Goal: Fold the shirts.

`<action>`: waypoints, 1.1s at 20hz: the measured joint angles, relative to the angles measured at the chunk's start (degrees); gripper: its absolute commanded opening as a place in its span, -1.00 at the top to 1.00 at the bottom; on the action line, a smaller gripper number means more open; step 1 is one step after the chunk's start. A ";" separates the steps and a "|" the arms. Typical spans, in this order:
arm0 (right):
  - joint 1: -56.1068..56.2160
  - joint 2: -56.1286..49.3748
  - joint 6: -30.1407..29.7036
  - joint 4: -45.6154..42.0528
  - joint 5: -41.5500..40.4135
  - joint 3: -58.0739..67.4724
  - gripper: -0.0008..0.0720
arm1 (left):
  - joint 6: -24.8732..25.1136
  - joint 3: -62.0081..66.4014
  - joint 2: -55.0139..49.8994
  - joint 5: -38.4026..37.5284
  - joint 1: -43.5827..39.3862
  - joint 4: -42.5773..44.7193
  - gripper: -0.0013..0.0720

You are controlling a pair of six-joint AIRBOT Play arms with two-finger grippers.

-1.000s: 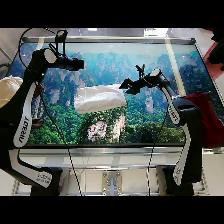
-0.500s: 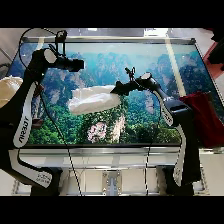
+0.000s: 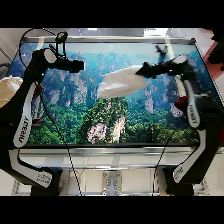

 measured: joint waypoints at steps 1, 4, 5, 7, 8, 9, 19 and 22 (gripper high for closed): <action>-3.21 2.82 0.94 -2.67 1.14 0.00 0.90 | 0.00 0.00 0.00 0.00 0.00 0.00 0.94; -13.81 10.58 4.02 -9.68 5.88 0.02 0.90 | -0.02 0.00 0.00 0.07 0.00 -0.26 0.94; -16.94 12.35 5.16 -12.68 7.80 0.04 0.90 | -0.02 0.00 0.00 0.11 0.00 -0.63 0.94; -22.27 15.13 7.43 -20.24 13.75 -0.13 0.90 | -0.04 0.00 0.00 0.24 0.00 -1.55 0.94; -24.61 16.28 8.37 -24.85 16.83 -0.50 0.90 | -0.04 0.00 0.00 0.26 0.00 -1.88 0.94; -26.64 17.25 9.07 -29.86 19.56 -1.31 0.90 | -0.04 0.00 0.00 0.24 0.00 -2.14 0.94; -41.24 24.79 12.15 -59.39 21.49 -26.62 0.89 | -0.04 0.00 0.00 -1.01 0.00 -6.14 0.94; -41.90 25.29 13.35 -60.50 15.19 -34.71 0.44 | -0.04 0.00 0.00 -1.01 0.00 -7.37 0.94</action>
